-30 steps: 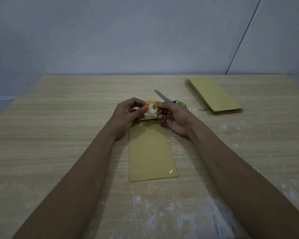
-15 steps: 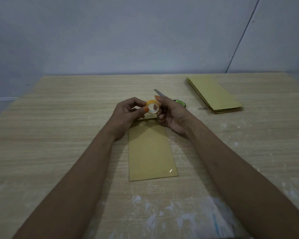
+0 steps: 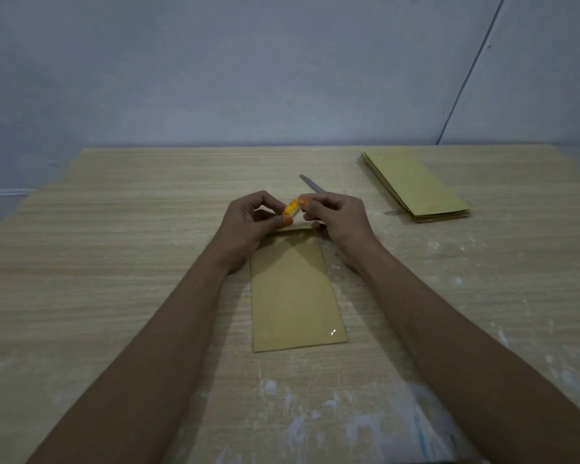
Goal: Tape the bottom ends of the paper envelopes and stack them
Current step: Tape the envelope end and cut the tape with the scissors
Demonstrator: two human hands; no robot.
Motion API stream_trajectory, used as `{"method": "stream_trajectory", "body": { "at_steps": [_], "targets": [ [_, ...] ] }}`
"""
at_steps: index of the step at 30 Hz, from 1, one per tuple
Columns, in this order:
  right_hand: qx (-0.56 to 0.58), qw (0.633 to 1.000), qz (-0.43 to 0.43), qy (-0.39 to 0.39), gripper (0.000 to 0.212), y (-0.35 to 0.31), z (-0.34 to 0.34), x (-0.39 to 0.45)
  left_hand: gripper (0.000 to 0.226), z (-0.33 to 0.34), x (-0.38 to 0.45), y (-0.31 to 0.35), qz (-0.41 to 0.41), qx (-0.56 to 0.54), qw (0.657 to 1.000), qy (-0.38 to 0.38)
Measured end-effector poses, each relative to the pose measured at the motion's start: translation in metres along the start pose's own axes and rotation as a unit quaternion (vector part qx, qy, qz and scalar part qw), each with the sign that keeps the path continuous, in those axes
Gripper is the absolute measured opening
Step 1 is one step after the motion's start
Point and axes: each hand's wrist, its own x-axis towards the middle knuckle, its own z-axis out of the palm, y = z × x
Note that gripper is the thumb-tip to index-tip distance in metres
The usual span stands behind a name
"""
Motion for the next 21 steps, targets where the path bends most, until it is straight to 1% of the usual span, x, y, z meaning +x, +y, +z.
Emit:
{"method": "stream_trajectory", "body": {
  "at_steps": [5,7,14,17,21],
  "targets": [
    [0.008,0.999,0.043,0.007,0.010,-0.002,0.001,0.001,0.017,0.001,-0.001,0.001,0.009,0.022,1.000,0.003],
    [-0.001,0.999,0.053,0.011,0.008,-0.004,0.001,0.001,0.016,0.001,-0.001,0.001,0.012,0.039,0.999,0.000],
    [-0.157,0.988,-0.002,0.013,0.017,-0.002,0.007,0.002,0.012,0.001,-0.002,0.000,0.019,0.094,0.995,-0.014],
    [-0.192,0.981,-0.007,0.012,0.023,0.000,0.012,0.003,0.012,0.003,-0.003,0.001,0.017,0.111,0.993,-0.022],
    [-0.194,0.981,-0.020,0.014,0.029,0.002,0.014,0.003,0.017,0.006,-0.004,0.004,0.009,0.152,0.988,-0.038]
  ]
}}
